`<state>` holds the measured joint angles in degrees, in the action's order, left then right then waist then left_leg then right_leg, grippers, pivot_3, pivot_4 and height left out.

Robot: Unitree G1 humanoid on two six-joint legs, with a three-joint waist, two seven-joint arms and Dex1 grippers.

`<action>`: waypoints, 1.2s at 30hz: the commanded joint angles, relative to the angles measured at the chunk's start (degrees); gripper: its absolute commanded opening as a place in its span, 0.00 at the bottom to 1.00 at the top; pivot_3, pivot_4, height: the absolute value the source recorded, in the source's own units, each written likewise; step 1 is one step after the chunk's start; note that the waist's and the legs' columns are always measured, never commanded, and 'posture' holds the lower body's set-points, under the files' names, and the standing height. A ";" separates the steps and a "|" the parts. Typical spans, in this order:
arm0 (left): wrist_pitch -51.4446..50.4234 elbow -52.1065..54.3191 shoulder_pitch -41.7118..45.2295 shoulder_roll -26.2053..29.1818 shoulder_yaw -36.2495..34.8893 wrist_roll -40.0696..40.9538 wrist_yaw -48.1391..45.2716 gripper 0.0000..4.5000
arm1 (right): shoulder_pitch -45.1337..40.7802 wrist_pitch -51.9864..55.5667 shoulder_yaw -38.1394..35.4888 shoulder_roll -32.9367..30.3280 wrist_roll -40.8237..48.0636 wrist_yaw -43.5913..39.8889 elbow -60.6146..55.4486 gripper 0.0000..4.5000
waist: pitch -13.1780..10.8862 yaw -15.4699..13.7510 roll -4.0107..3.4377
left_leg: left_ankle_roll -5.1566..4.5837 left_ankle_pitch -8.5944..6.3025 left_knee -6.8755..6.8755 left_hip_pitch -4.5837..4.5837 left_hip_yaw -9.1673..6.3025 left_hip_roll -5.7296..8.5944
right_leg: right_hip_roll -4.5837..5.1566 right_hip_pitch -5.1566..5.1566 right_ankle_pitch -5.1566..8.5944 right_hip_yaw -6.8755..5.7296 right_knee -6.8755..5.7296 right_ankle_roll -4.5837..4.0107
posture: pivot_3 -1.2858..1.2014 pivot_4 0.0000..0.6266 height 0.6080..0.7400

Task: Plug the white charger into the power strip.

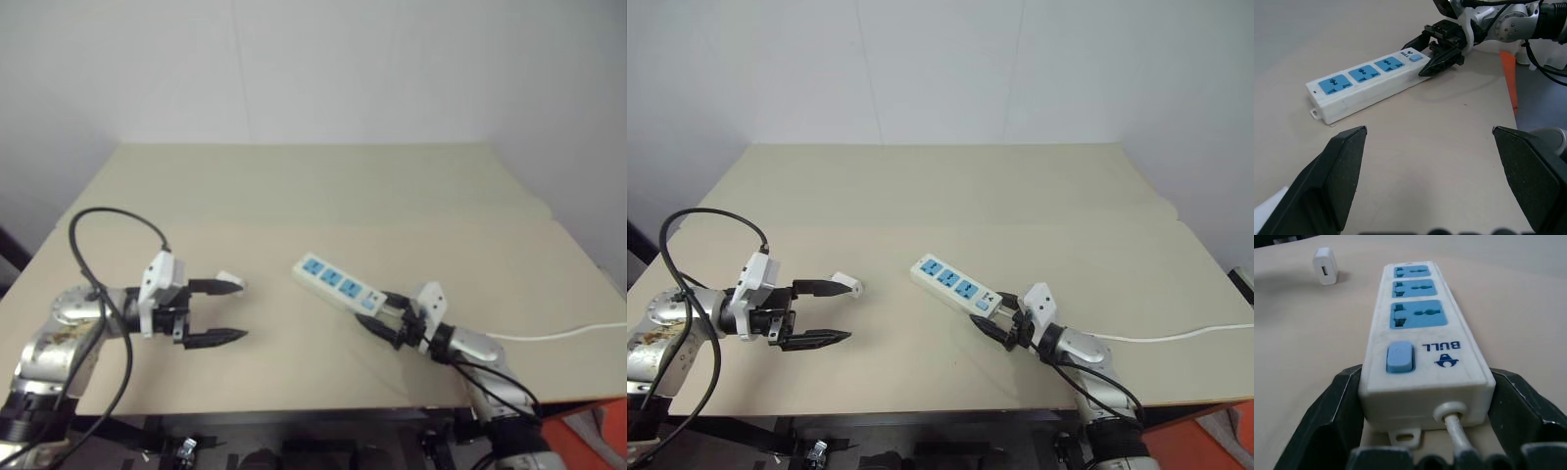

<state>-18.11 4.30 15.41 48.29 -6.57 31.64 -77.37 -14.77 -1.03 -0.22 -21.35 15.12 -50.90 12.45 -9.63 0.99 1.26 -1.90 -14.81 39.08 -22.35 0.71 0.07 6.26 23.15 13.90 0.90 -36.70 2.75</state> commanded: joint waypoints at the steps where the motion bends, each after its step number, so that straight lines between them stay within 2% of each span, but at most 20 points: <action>1: -0.02 1.84 0.04 0.61 -1.72 1.12 0.11 1.00 | -0.30 -2.11 0.16 -0.01 -0.03 -0.45 0.09 0.76 | 0.00 0.00 0.00 | 0.00 0.00 0.00 0.00 0.00 0.00 | 0.00 0.00 0.00 0.00 0.00 0.00 | 0.52 0.24 1.00; 6: 0.20 1.79 1.11 -0.05 -1.49 0.46 1.85 1.00 | 0.07 -2.23 0.73 -0.65 0.85 -3.53 -0.98 0.76 | 0.00 0.00 0.00 | 0.00 0.00 0.00 0.01 0.00 0.00 | 0.00 -0.01 0.00 0.00 0.00 0.00 | 0.52 0.24 1.00; 10: 0.81 -0.51 4.77 0.69 -0.51 -0.32 0.78 1.00 | -1.18 -1.28 1.88 -2.94 2.36 -10.45 -1.45 0.76 | 0.00 -0.02 0.00 | 0.00 0.00 0.00 0.01 0.00 0.01 | 0.00 -0.01 0.00 0.00 0.00 0.00 | 0.52 0.24 1.00; 14: 3.50 -5.60 11.11 0.45 2.02 -3.49 -1.15 1.00 | -4.43 1.19 4.02 -6.17 3.98 -19.02 -0.26 0.76 | 0.00 0.19 0.00 | 0.00 0.00 0.01 0.04 0.01 0.06 | -0.02 -0.03 0.00 -0.01 -0.01 0.00 | 0.52 0.24 1.00; 18: 7.57 -14.63 20.88 -0.04 6.21 -6.71 -8.08 1.00 | -9.84 1.12 6.50 -7.90 3.80 -27.68 4.57 0.76 | -0.02 0.32 0.03 | 0.00 0.01 0.02 0.03 0.02 0.03 | -0.12 -0.01 0.00 -0.02 -0.01 0.00 | 0.52 0.24 1.00; 21: 15.74 -23.47 29.12 1.08 12.73 -12.87 -14.15 1.00 | -14.03 -1.33 8.20 -7.36 1.75 -31.10 10.48 0.76 | -0.02 0.45 0.04 | 0.00 0.01 0.01 0.01 0.05 0.03 | -0.15 0.00 0.00 -0.03 0.02 0.00 | 0.52 0.24 1.00; 25: 29.90 -38.41 47.26 4.29 32.50 -22.84 -15.13 1.00 | -19.17 -4.03 10.85 -5.79 -1.53 -34.11 19.20 0.76 | -0.15 0.43 0.26 | 0.02 0.02 0.04 -0.03 0.11 0.03 | -0.16 0.03 0.00 0.00 0.01 0.00 | 0.52 0.24 1.00; 29: 38.92 -52.68 62.71 -0.37 43.18 -33.34 -15.13 1.00 | -21.82 -8.11 13.25 -4.80 -6.32 -33.23 25.46 0.76 | -0.19 0.64 0.34 | 0.02 0.02 0.09 -0.08 0.12 0.03 | -0.19 0.02 0.00 0.00 0.00 0.01 | 0.52 0.24 1.00; 32: 41.67 -59.13 67.96 -4.05 49.29 -34.80 -15.13 1.00 | -23.04 -7.65 13.16 -3.96 -6.28 -33.79 27.36 0.76 | -0.18 1.00 0.35 | 0.01 0.02 0.10 -0.07 0.12 0.00 | -0.19 0.01 0.01 0.00 -0.01 0.03 | 0.52 0.24 1.00; 36: 45.37 -65.09 69.99 -7.17 54.94 -38.39 -15.13 1.00 | -23.62 -6.81 13.25 -3.75 -7.18 -33.26 27.98 0.76 | -0.19 1.76 0.36 | 0.01 0.02 0.11 -0.01 0.10 -0.03 | -0.23 0.06 0.02 0.06 -0.14 0.04 | 0.52 0.24 1.00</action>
<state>25.57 -58.84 83.56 40.40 47.09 -5.62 -92.30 -39.11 -8.64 11.47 -24.96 10.41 -84.34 38.78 -9.82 2.75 1.63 -1.89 -14.79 39.19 -22.37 0.81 0.03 6.03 23.23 13.92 0.96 -36.88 2.79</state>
